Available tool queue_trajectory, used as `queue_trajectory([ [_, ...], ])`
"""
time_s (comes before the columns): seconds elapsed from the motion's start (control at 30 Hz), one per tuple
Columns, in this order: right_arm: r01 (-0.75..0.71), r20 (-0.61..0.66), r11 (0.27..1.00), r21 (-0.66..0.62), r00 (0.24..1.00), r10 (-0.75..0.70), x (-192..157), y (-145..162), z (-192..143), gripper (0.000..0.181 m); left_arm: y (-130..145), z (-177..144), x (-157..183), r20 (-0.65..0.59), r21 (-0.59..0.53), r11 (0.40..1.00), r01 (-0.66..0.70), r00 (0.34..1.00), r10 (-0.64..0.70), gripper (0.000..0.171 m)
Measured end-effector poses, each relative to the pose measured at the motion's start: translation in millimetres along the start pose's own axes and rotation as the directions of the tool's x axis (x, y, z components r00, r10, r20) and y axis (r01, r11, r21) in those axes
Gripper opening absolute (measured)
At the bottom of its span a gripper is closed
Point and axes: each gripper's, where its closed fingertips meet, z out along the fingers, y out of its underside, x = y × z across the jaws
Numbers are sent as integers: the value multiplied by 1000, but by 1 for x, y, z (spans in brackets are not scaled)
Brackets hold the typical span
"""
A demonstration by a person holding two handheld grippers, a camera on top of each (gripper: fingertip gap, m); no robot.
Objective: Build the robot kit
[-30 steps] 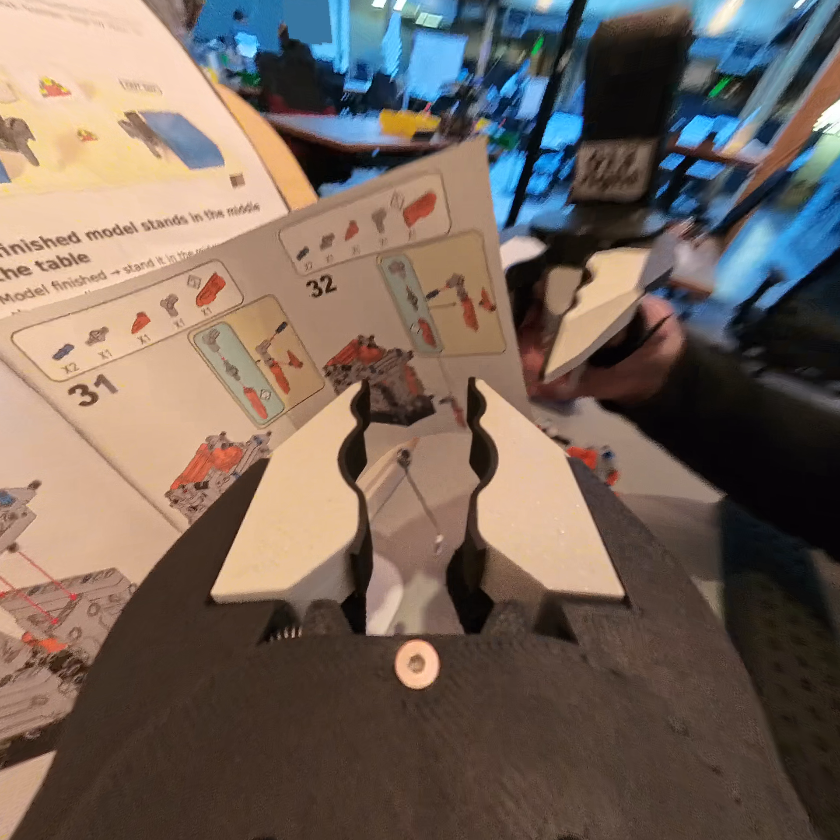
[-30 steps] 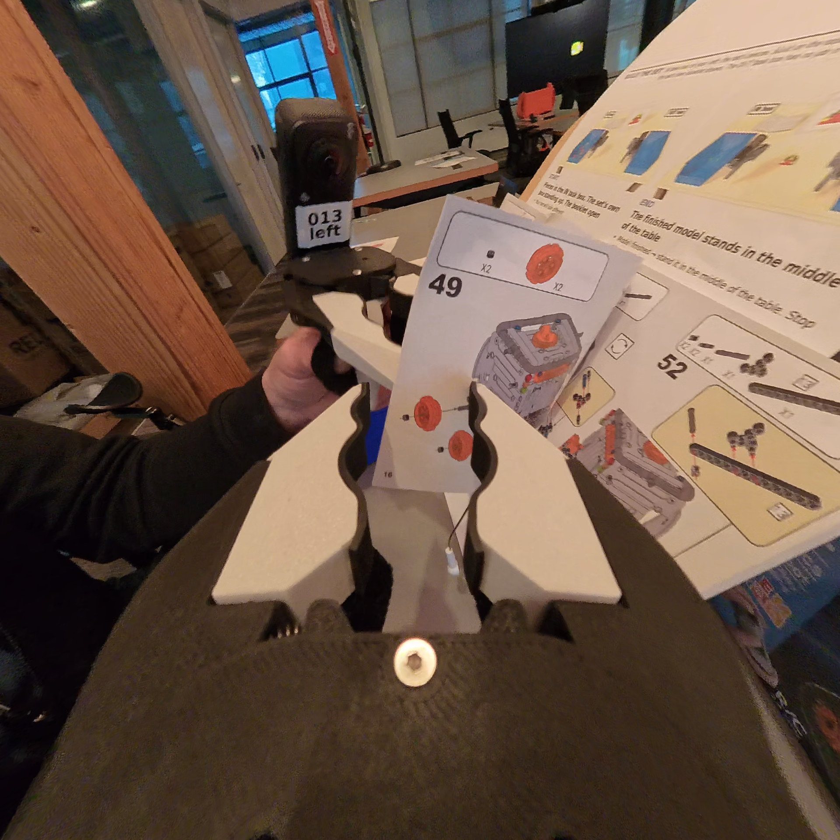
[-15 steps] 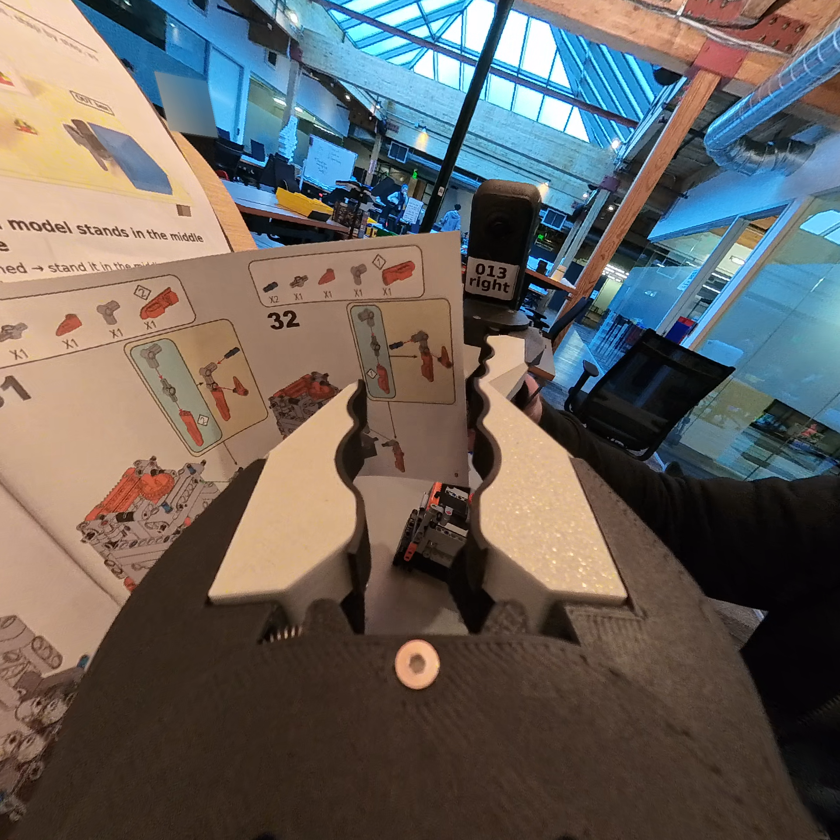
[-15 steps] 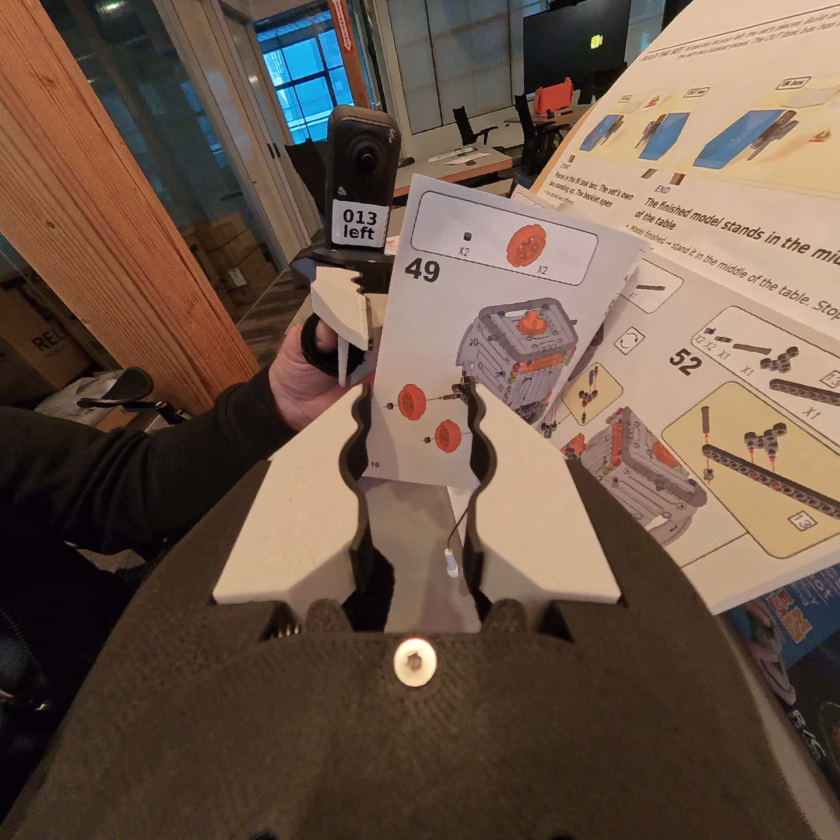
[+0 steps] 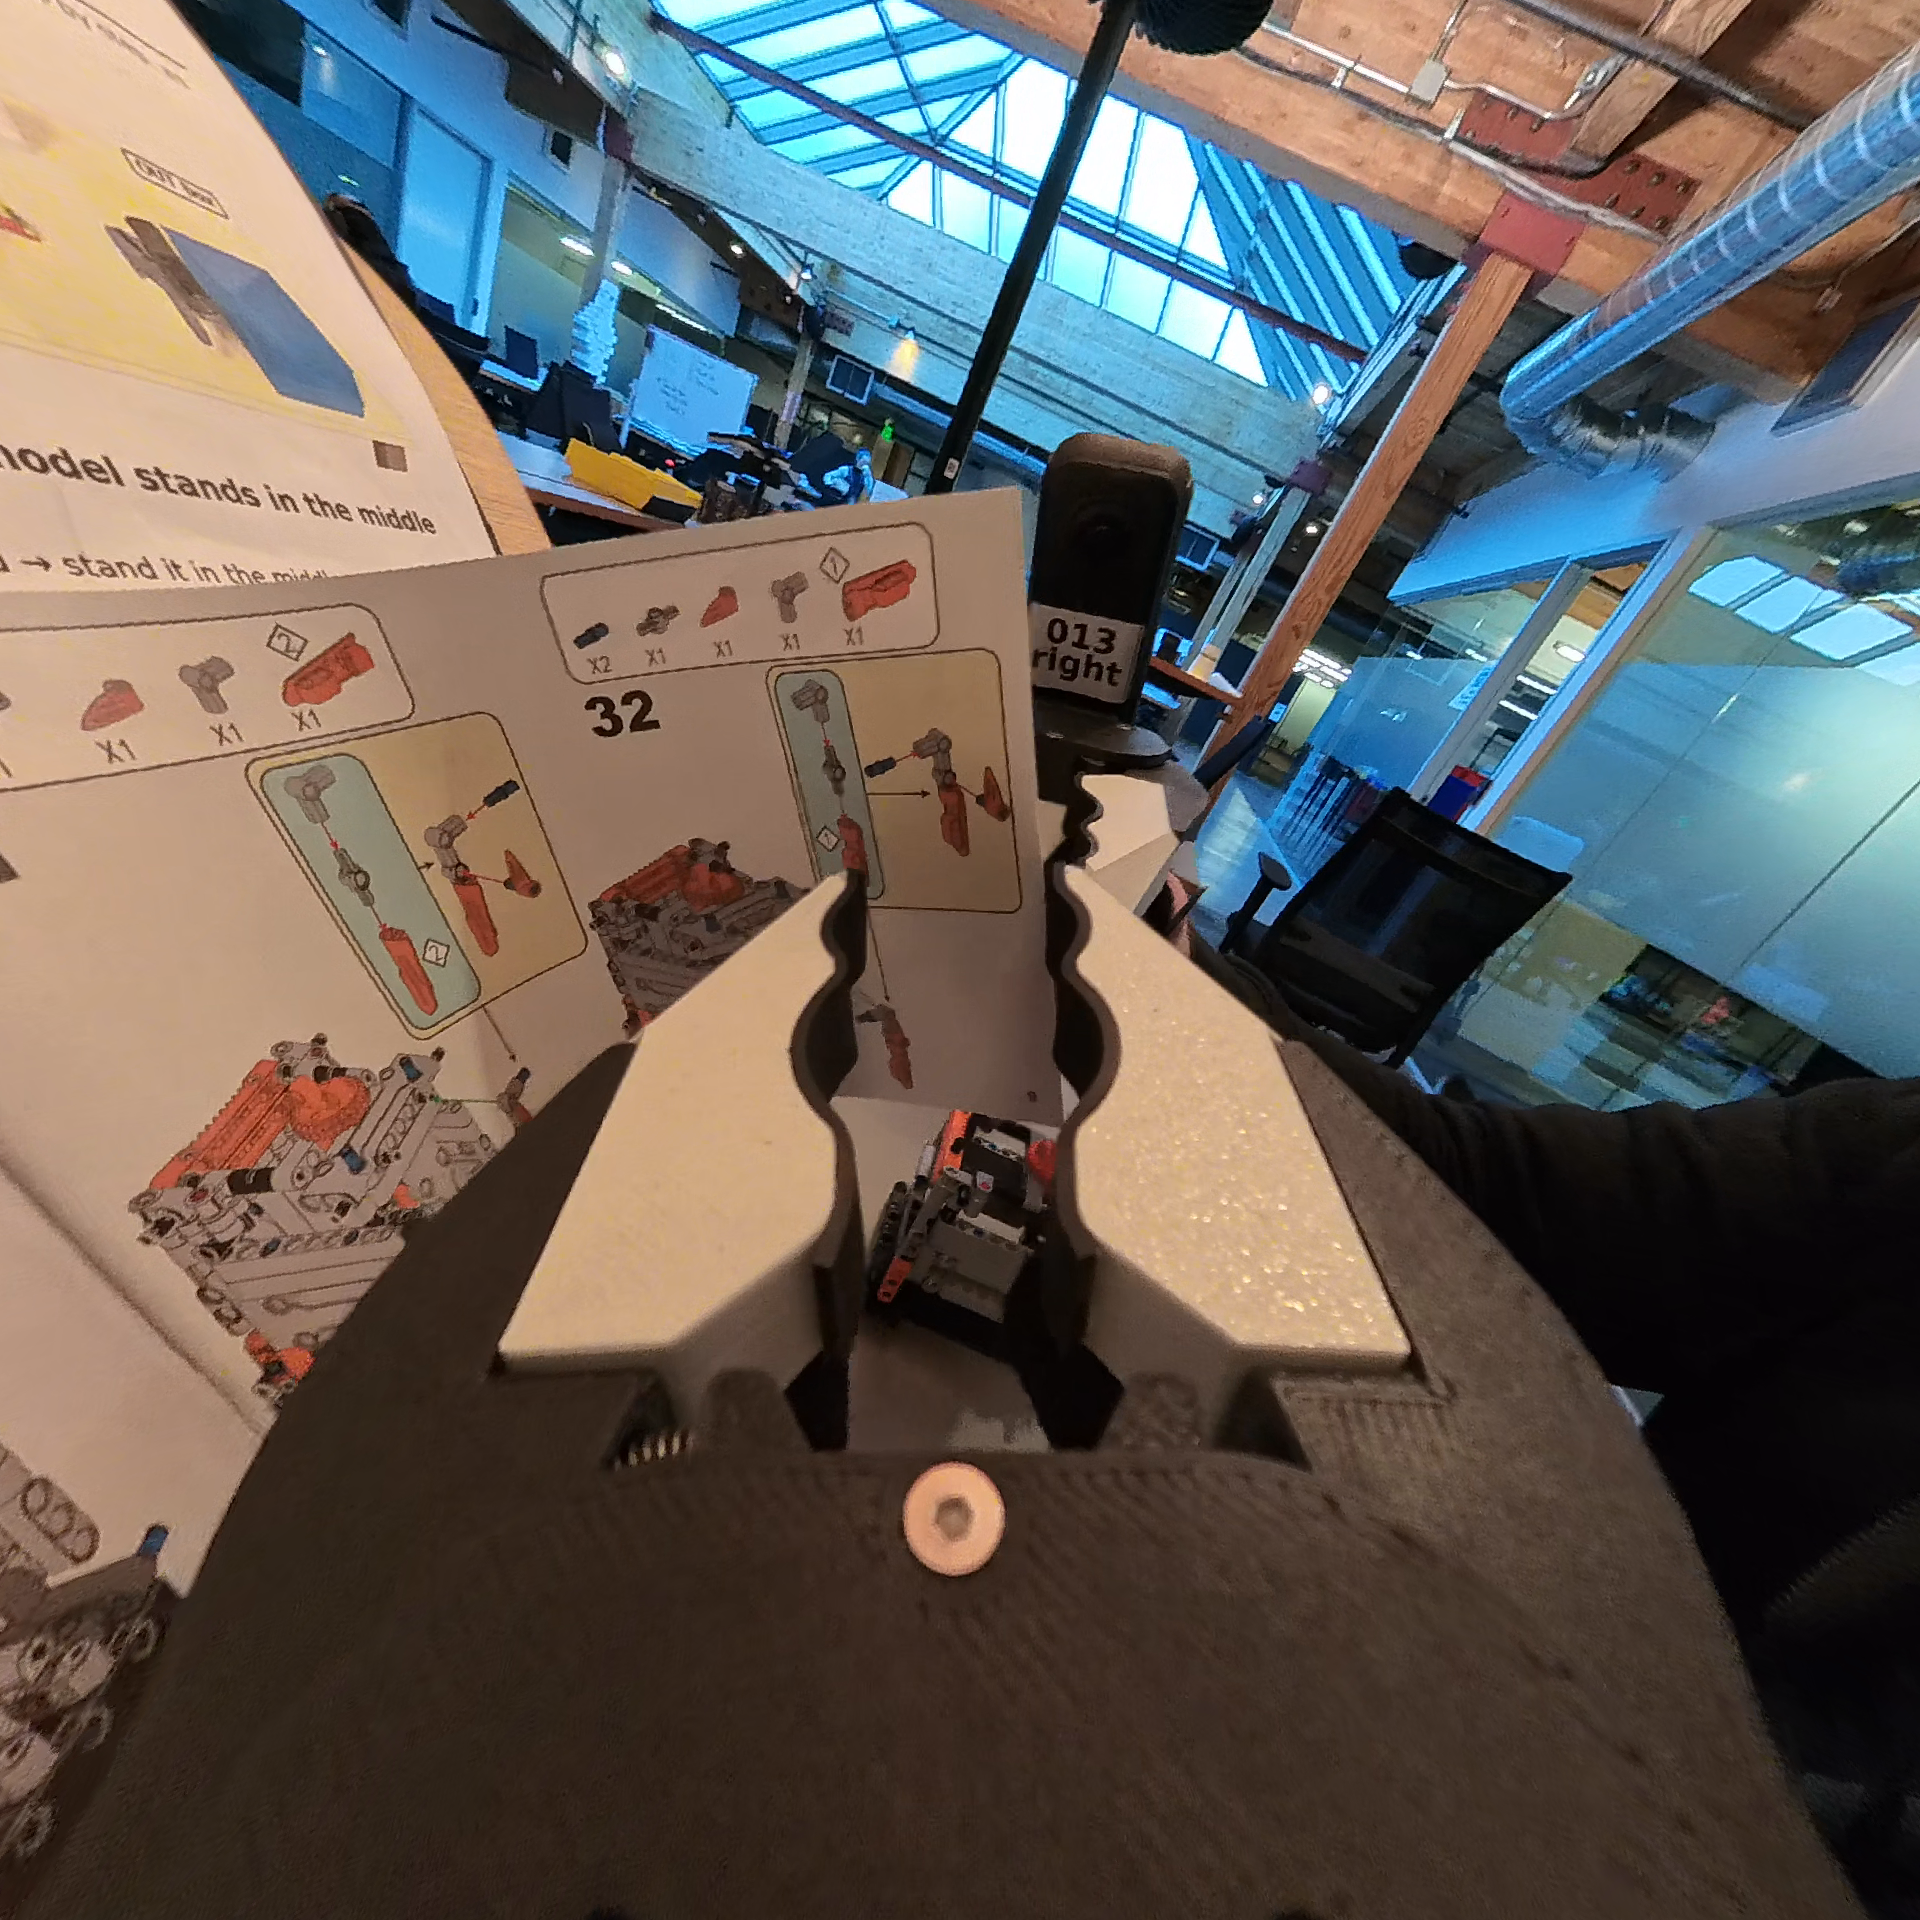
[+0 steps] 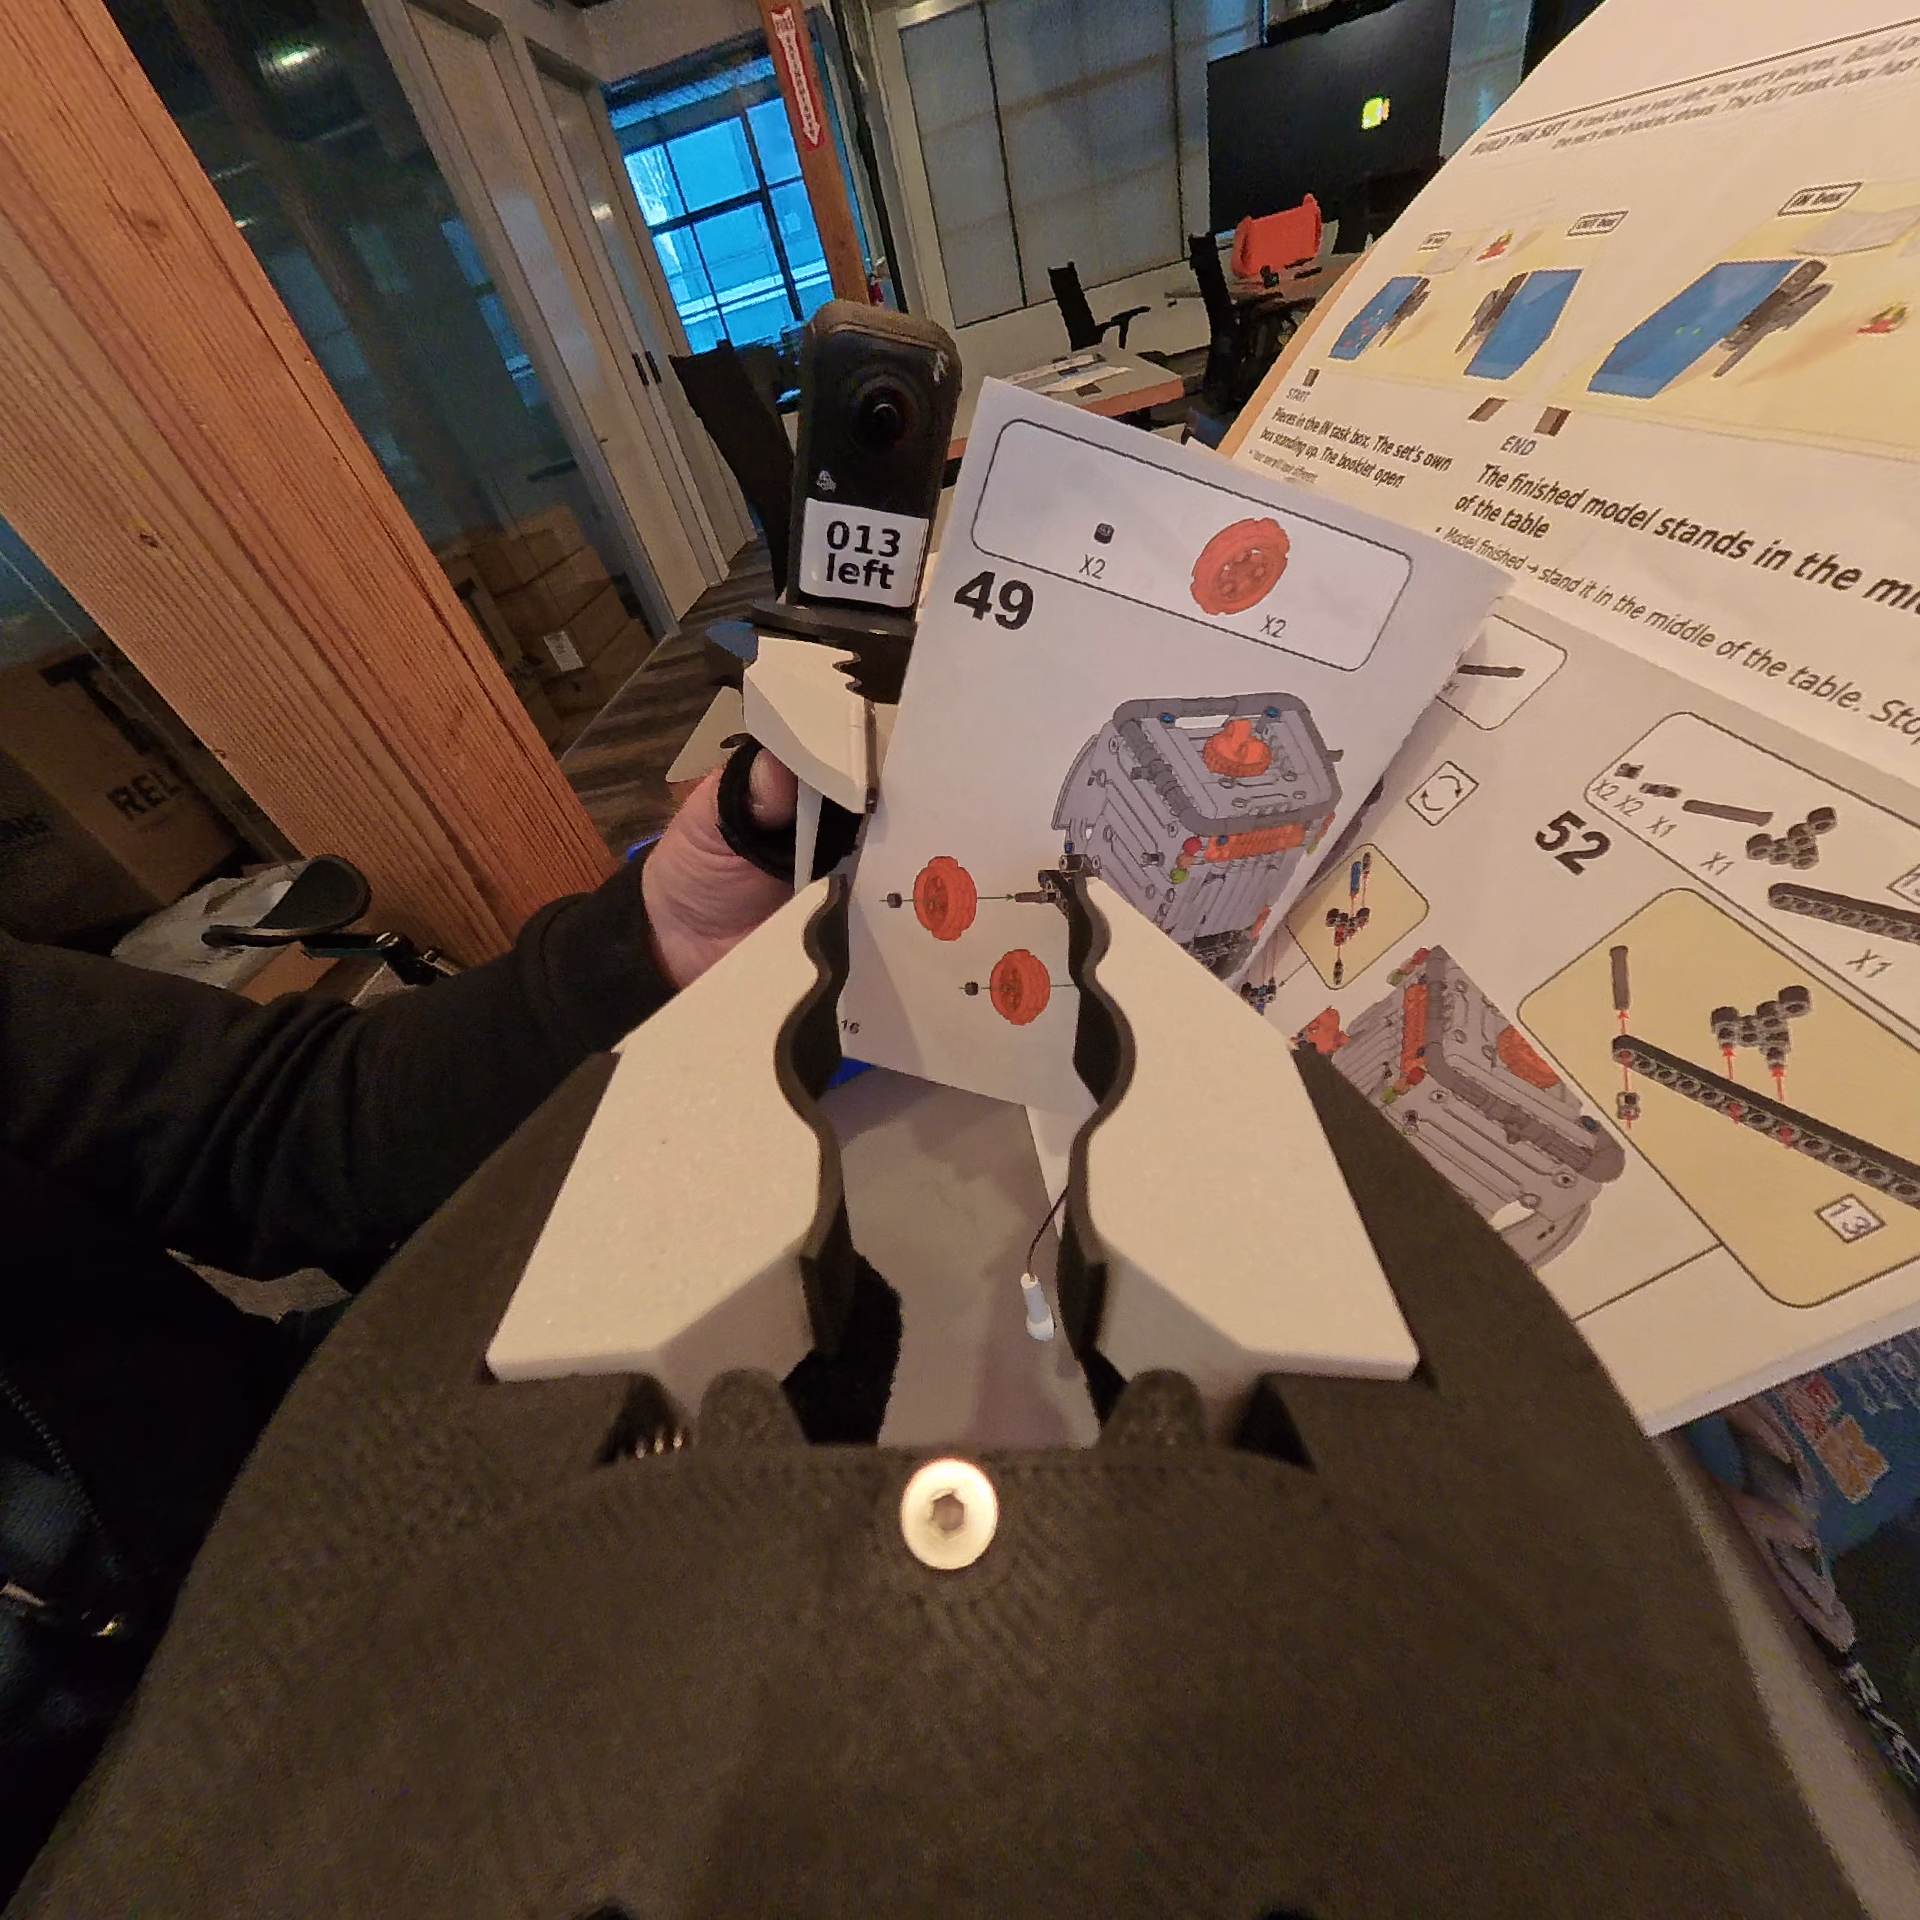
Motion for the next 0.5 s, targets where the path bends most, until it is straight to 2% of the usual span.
queue_trajectory([
  [0.5, -29, 23, 999, 24, 999, 28, 2, -1, -2, 41, 3, 1, 1, -76, 17, 998, 66, 995, -65, 33],
])
